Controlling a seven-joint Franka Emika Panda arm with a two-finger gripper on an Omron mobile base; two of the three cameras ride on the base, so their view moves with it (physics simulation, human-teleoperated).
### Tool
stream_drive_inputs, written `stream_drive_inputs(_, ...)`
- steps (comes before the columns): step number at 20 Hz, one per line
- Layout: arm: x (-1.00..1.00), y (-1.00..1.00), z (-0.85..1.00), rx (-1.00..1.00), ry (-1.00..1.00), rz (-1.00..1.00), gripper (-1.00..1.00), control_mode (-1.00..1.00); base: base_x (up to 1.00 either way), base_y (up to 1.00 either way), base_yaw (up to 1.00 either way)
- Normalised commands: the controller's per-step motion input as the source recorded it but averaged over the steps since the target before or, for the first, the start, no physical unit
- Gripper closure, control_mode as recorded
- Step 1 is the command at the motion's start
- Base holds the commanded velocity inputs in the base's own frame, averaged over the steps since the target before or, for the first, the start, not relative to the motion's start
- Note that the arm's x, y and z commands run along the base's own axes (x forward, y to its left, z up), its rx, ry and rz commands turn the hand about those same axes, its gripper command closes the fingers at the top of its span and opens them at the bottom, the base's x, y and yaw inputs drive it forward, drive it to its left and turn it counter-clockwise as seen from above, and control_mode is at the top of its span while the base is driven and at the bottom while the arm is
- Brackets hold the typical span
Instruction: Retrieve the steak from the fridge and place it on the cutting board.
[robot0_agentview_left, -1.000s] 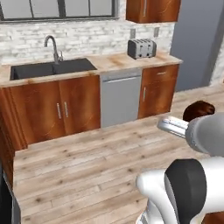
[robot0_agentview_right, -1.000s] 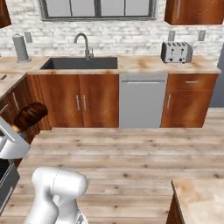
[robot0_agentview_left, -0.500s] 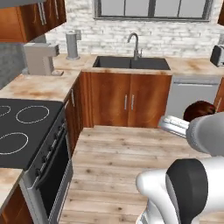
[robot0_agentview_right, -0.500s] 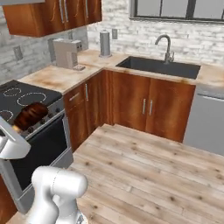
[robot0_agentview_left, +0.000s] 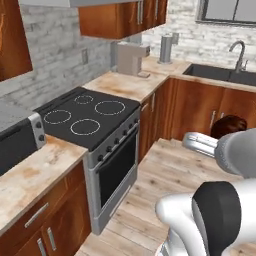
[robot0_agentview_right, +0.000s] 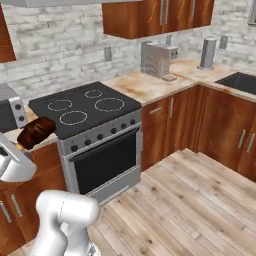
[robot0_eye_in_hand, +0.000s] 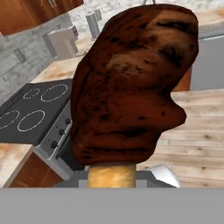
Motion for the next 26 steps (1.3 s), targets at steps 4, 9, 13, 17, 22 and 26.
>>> stream_drive_inputs(4, 0.0, 0.0, 0.0, 0.0, 0.0, 0.0, 1.0, 1.0, -0.4, 0.49, 0.55)
stream_drive_inputs(9, 0.0, 0.0, 0.0, 0.0, 0.0, 0.0, 1.0, 1.0, -0.32, 0.71, 0.51)
stream_drive_inputs(13, 0.0, 0.0, 0.0, 0.0, 0.0, 0.0, 1.0, 1.0, -0.4, 0.73, 0.51)
stream_drive_inputs(17, 0.0, 0.0, 0.0, 0.0, 0.0, 0.0, 1.0, 1.0, -0.4, 0.69, 0.52)
stream_drive_inputs(22, 0.0, 0.0, 0.0, 0.0, 0.0, 0.0, 1.0, 1.0, -0.38, 0.69, 0.54)
stream_drive_inputs(26, 0.0, 0.0, 0.0, 0.0, 0.0, 0.0, 1.0, 1.0, -0.54, 0.63, 0.59)
